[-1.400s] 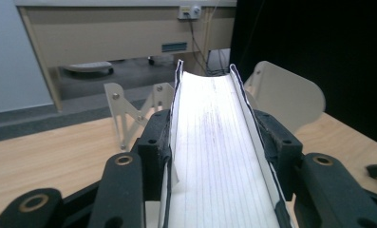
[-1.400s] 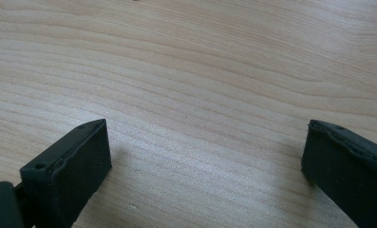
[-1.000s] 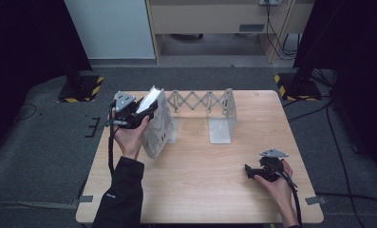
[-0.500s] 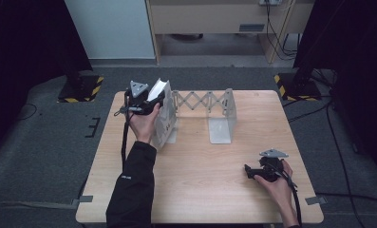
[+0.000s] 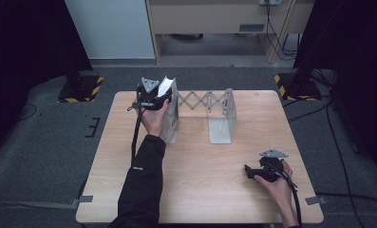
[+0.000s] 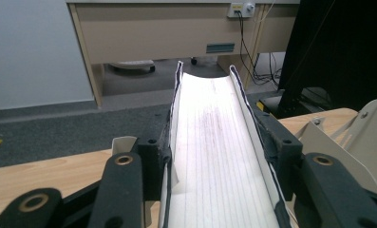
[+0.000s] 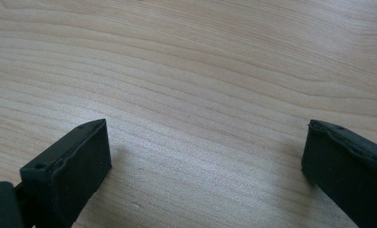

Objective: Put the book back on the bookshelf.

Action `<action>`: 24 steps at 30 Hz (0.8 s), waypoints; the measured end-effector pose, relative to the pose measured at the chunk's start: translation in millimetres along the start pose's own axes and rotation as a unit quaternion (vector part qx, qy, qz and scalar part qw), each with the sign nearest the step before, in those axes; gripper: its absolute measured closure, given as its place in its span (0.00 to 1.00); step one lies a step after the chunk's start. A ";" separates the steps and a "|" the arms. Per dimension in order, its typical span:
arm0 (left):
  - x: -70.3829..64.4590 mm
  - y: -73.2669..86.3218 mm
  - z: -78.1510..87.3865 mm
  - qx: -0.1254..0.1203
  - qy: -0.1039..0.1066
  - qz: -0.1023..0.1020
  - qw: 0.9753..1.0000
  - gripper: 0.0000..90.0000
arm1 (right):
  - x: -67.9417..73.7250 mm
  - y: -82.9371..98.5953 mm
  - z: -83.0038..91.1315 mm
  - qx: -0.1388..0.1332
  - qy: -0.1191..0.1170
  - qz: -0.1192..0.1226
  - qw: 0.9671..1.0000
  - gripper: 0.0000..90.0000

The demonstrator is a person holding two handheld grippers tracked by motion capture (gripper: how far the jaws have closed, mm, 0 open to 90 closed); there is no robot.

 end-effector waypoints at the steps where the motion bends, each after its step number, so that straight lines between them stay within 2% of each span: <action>1: -1.1 1.0 -2.2 0.001 -0.001 -0.002 1.000 0.58 | -0.2 0.0 -0.1 0.000 0.000 0.001 1.000 0.03; 8: -3.8 11.5 -13.9 0.012 -0.006 -0.003 1.000 0.58 | -0.1 0.1 0.3 0.001 -0.002 0.002 1.000 0.03; 14: -4.9 15.7 -12.8 0.004 -0.006 -0.013 1.000 0.58 | -0.1 0.1 0.3 0.001 -0.002 0.002 1.000 0.03; 17: -4.1 17.9 -10.3 0.001 -0.004 -0.011 1.000 0.56 | 0.0 0.1 0.3 0.001 -0.001 0.002 1.000 0.03; 18: -3.8 18.3 -9.9 -0.002 -0.002 -0.011 1.000 0.55 | 0.0 0.2 0.3 0.001 -0.001 0.002 1.000 0.03; 21: -1.9 21.9 -6.8 -0.029 0.018 0.008 0.999 0.49 | 0.2 0.1 0.3 0.000 0.000 0.001 1.000 0.03; 22: -1.6 22.9 -4.9 -0.034 0.023 0.007 0.999 0.47 | 0.1 0.2 0.4 0.001 -0.001 0.003 1.000 0.03; 24: -2.4 24.6 1.4 -0.037 0.027 -0.011 0.999 0.42 | 0.3 0.2 0.3 0.000 -0.001 0.001 1.000 0.03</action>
Point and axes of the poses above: each handheld gripper's, and its own axes: z roughly backward along the jaws, y roughly out of its underside, x roughly to its left, the point moved 2 cm from there along -z, roughly forward along the jaws, and after that the axes turned 5 degrees about -z, right-handed, at the moved point
